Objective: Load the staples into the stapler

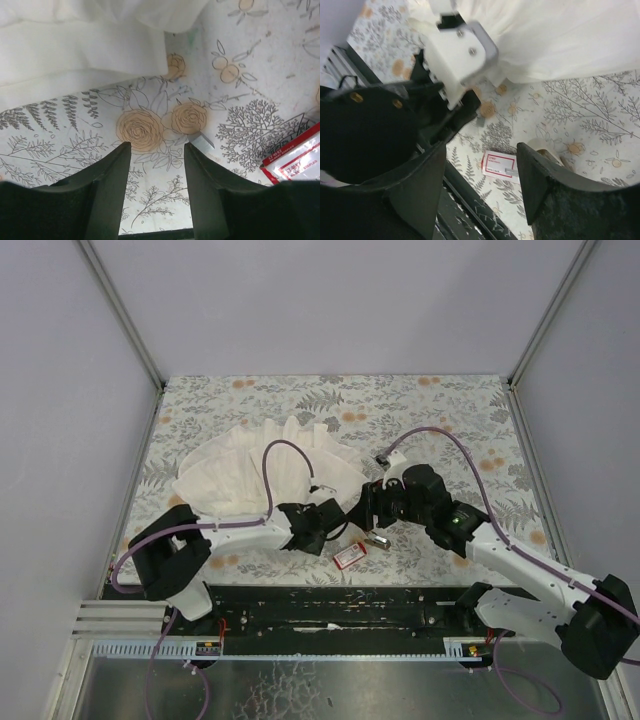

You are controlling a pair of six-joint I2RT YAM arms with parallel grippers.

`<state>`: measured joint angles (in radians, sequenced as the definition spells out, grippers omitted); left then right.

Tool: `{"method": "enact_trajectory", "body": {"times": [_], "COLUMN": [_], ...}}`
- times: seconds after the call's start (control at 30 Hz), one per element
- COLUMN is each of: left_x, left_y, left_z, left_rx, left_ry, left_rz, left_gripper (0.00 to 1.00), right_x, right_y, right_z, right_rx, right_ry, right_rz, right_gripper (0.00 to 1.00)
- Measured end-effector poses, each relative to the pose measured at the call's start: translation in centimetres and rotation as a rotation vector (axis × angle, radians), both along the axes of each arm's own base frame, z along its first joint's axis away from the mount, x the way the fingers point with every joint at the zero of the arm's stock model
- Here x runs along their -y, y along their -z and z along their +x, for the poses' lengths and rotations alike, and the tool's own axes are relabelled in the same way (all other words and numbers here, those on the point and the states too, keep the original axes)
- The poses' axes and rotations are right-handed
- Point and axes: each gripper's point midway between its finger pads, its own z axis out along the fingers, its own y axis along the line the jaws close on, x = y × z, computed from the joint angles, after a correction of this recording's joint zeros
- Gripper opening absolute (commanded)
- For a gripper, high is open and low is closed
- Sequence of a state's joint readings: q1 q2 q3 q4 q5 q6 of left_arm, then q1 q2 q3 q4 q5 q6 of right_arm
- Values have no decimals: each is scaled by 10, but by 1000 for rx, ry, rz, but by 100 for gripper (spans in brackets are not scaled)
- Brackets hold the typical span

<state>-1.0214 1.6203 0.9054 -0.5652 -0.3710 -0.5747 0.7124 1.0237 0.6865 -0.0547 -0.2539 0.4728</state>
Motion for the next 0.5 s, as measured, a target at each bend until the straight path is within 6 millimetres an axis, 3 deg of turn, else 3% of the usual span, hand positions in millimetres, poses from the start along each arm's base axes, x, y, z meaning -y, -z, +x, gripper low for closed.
{"method": "enact_trajectory", "body": {"times": [0.13,0.27,0.5], "left_x": [-2,-5,-45], "left_y": [-10,-38,-97], "left_z": [11,22,63], "left_rx": [25,74,169], "left_ry": [-38,-66,-183], "left_rz": [-41,-131,-314], "left_gripper": [52,57,70], "right_x": [3,1,-35], "right_y": [16,21,8], "right_z": [-2,0,-8], "right_rx": [-16,-33,-3], "right_ry": [-23,-20,-38], "right_rz": [-59,-105,-208], "right_gripper": [60,57,56]}}
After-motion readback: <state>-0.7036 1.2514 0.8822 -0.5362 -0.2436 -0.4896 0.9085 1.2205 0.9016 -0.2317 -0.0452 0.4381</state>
